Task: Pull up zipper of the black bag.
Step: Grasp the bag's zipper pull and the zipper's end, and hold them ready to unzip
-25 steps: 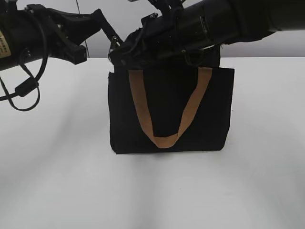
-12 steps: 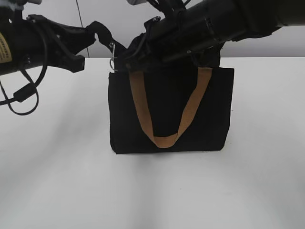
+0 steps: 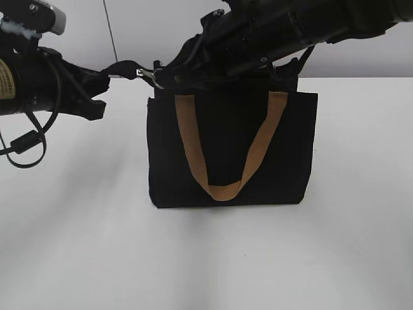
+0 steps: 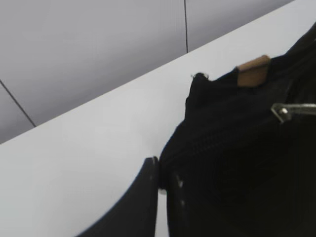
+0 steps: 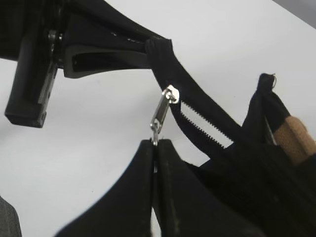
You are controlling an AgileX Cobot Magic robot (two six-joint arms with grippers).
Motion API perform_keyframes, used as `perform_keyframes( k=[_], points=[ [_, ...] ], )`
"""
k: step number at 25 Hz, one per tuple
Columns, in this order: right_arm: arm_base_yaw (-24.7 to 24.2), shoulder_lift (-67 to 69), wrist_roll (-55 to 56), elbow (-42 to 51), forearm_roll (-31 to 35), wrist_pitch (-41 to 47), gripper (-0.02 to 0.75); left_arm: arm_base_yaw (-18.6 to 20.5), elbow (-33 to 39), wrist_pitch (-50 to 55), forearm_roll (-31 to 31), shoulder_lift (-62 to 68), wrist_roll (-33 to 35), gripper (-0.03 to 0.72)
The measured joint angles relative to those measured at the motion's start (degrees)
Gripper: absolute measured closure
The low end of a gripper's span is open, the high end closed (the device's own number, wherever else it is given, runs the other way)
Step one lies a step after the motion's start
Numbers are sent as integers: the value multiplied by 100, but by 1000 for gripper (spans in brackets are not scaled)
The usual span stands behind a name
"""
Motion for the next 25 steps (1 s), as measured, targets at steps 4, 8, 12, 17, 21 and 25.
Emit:
perform_keyframes(
  k=[4,8,12,17,21,25],
  points=[
    [0,0,181,0,-114,-42,738,-11,0,298,0,0,0,680],
    [0,0,210,0,-125,-169,738,-11,0,378,0,0,0,680],
    [0,0,220,0,-155,-391,738,-18,0,453,0,0,0,680],
    [0,0,317,0,-424,-574,738,-18,0,524,0,0,0,680],
    [-81,0,629,0,-625,-581,738,-18,0,599,0,0,0,680],
    [-352,0,918,0,-652,-471,738,-18,0,671,0,0,0,680]
  ],
)
